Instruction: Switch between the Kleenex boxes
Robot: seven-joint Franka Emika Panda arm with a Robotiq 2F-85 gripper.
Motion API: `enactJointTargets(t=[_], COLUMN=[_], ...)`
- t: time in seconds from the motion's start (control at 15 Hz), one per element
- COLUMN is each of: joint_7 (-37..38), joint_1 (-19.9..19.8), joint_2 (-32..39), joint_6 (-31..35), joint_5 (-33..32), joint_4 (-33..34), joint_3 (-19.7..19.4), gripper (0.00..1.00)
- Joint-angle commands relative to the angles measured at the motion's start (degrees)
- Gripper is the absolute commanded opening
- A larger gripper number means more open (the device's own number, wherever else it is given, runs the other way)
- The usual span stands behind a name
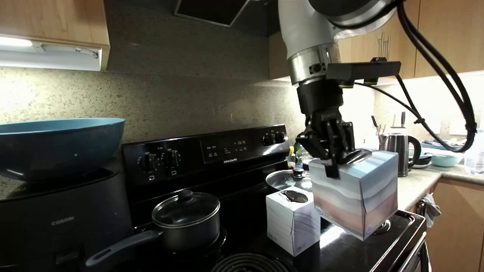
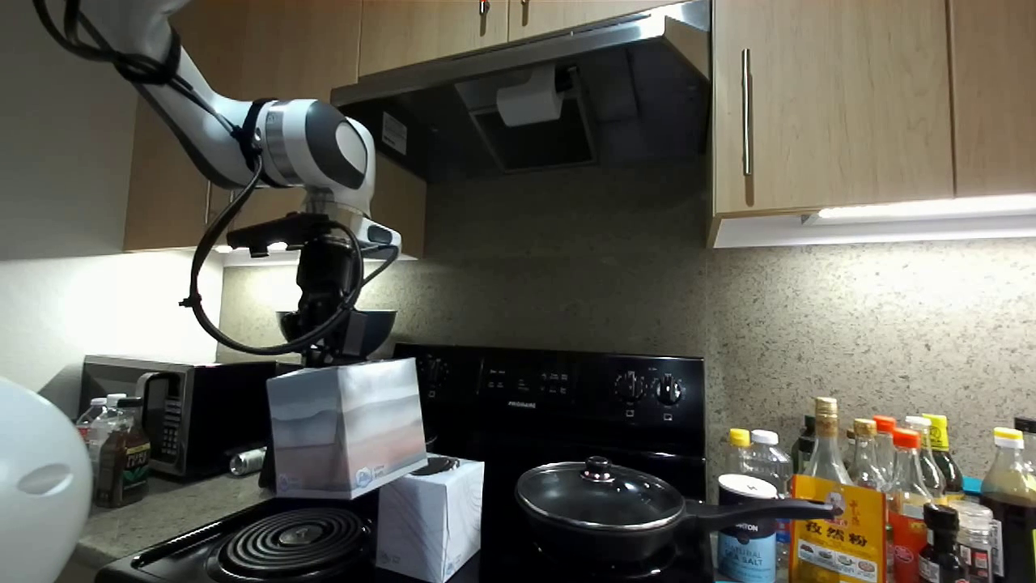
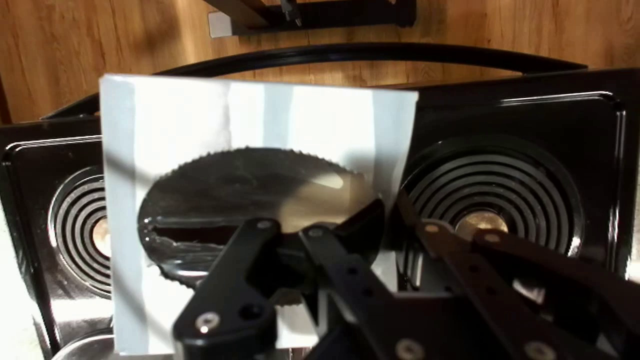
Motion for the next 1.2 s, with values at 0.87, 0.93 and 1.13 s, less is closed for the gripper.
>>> enactJointTargets(t=[0.87,0.93,1.13], joint_7=[-4.60,-5.47,-7.22], joint_1=[-1.11,-0.92,-0.72], joint_2=[12.87,14.86,19.65], joint_6=[0.45,0.42,0.66], joint_5=[-9.97,-9.33,-8.12], joint_4=[17.63,19.08,21.71], joint_3=[-0.75,-0.97,-1.79], gripper=[0.01,0.01,0.01])
